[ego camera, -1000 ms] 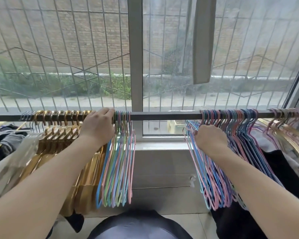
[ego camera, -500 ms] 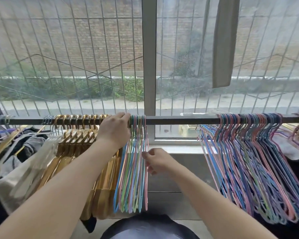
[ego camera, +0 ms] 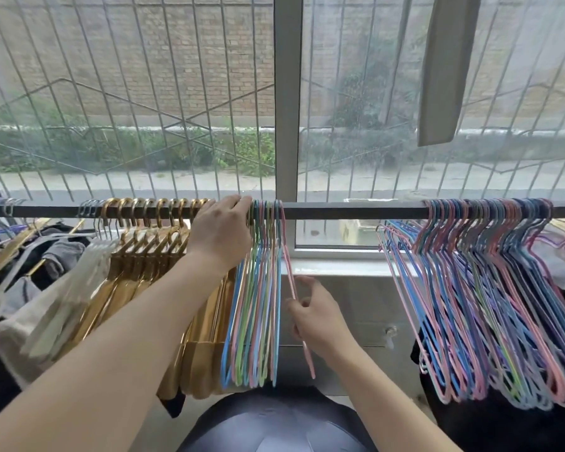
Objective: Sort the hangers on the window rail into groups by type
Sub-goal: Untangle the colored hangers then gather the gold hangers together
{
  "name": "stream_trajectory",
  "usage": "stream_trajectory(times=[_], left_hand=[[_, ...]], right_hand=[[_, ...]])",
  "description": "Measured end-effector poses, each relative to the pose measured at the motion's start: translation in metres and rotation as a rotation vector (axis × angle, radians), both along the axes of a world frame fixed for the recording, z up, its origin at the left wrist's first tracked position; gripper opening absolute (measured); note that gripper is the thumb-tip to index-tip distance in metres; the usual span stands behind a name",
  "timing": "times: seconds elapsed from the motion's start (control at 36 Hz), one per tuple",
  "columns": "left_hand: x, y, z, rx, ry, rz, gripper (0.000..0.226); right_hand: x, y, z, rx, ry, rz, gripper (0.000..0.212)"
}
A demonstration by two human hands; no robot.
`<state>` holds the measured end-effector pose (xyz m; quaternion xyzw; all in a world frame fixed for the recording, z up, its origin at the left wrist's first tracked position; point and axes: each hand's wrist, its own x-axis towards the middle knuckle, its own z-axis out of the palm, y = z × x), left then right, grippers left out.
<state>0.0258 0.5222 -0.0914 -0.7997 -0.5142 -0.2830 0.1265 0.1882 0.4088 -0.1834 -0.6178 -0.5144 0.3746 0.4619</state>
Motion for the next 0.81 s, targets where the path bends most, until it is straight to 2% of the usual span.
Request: stream_trajectory(times=[0.19, 0.36, 0.44, 0.58, 0.69, 0.81], left_hand=[[0.0, 0.0, -0.003, -0.002, -0.014, -0.005, 0.06], [0.001, 0.0, -0.003, 0.005, -0.016, -0.008, 0.06], [0.002, -0.002, -0.004, 0.004, -0.02, -0.012, 0.06], [0.002, -0.003, -0.001, 0.003, -0.029, -0.003, 0.061], [0.002, -0.003, -0.001, -0.008, -0.033, 0.009, 0.061], [0.003, -0.003, -0.003, -0.011, -0.027, 0.01, 0.062]], right_hand=[[0.012, -0.023, 0.0, 0.044, 0.342, 0.04, 0.05], [0.026, -0.043, 0.013, 0.116, 0.573, 0.139, 0.026], [0.033, -0.062, 0.018, 0.155, 0.636, 0.147, 0.04], [0.046, -0.078, 0.012, 0.203, 0.549, 0.134, 0.051], [0.053, -0.082, 0.015, 0.309, 0.48, 0.089, 0.042], [0.058, -0.093, 0.019, 0.449, 0.411, 0.107, 0.062]])
